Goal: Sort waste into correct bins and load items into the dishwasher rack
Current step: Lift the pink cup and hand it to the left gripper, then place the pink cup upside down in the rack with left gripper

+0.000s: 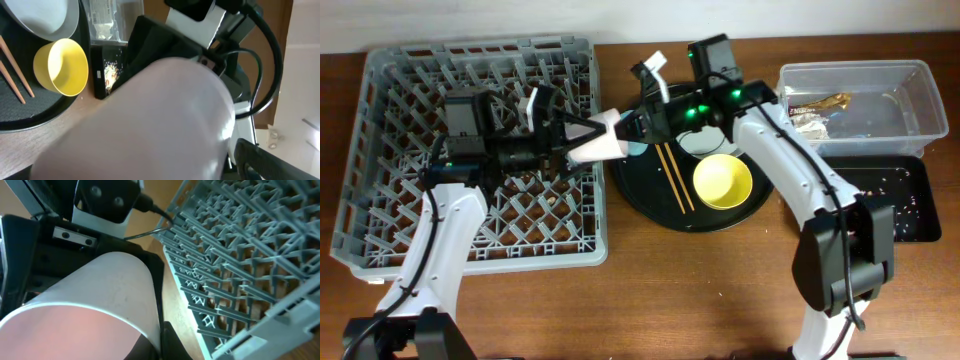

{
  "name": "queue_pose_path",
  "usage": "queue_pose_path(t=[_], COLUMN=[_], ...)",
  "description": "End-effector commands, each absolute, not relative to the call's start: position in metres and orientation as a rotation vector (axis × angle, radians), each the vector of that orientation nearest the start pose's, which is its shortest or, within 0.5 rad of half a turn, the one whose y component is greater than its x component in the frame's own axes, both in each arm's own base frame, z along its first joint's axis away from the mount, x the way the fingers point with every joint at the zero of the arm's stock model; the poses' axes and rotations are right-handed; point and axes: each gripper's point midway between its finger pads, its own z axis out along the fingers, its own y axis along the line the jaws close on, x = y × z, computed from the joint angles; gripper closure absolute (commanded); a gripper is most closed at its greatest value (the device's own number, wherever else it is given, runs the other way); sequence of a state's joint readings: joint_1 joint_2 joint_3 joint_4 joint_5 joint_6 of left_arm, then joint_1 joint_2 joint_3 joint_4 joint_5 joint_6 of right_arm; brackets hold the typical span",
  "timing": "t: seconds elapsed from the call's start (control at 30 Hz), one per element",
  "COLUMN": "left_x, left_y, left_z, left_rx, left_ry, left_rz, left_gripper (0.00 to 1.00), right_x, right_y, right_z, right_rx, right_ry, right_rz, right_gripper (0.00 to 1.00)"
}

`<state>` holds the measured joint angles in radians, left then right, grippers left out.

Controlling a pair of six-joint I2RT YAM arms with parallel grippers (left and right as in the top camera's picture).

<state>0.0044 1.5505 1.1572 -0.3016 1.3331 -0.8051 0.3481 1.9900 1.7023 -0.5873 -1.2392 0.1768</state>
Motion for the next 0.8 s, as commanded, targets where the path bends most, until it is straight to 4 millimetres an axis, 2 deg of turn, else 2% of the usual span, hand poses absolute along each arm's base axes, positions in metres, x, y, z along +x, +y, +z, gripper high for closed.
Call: queue_pose_path(t=[0.0, 0.07, 0.13, 0.23, 0.27, 0.3, 0.37, 0.43, 0.5, 0.6, 0.7, 0.77], left_x=[0.348, 0.348, 0.348, 0.348, 0.349, 0.350, 0.352, 0.358, 0.367, 0.384, 0.407, 0.427], left_y=[-0.168, -0.168, -0.168, -0.168, -0.168, -0.168, -0.168, -0.165, -0.157, -0.138, -0.124, -0.108], left_z=[0.274, 0.275, 0.275, 0.275, 0.275, 0.277, 0.280, 0.288, 0.298, 0.301, 0.287, 0.266], left_rx=[-0.062, -0.061, -0.061, -0.061, -0.053, -0.031, 0.002, 0.073, 0.149, 0.111, 0.009, -0.121], left_ry=[2.229, 2.229, 2.229, 2.228, 2.224, 2.210, 2.188, 2.133, 2.056, 2.011, 2.017, 2.063], left_rz=[-1.963, -1.963, -1.963, -1.962, -1.959, -1.949, -1.935, -1.896, -1.831, -1.729, -1.546, -1.343], left_gripper=[0.08, 0.24, 0.36, 0.41, 0.45, 0.51, 0.52, 0.52, 0.52, 0.53, 0.55, 0.55], right_x=[0.370, 0.370, 0.370, 0.370, 0.369, 0.369, 0.369, 0.376, 0.394, 0.425, 0.432, 0.426], right_y=[0.325, 0.325, 0.325, 0.325, 0.325, 0.325, 0.325, 0.318, 0.296, 0.242, 0.187, 0.162], right_z=[0.237, 0.237, 0.237, 0.236, 0.236, 0.236, 0.236, 0.233, 0.226, 0.201, 0.178, 0.172], right_rx=[-0.791, -0.790, -0.790, -0.790, -0.787, -0.784, -0.783, -0.753, -0.659, -0.412, -0.165, -0.118], right_ry=[2.188, 2.190, 2.190, 2.191, 2.196, 2.201, 2.201, 2.217, 2.260, 2.410, 2.575, 2.639], right_rz=[1.774, 1.773, 1.774, 1.775, 1.776, 1.778, 1.778, 1.749, 1.685, 1.505, 1.368, 1.271], right_gripper=[0.96, 0.96, 0.96, 0.94, 0.88, 0.68, 0.45, 0.29, 0.23, 0.18, 0.16, 0.16])
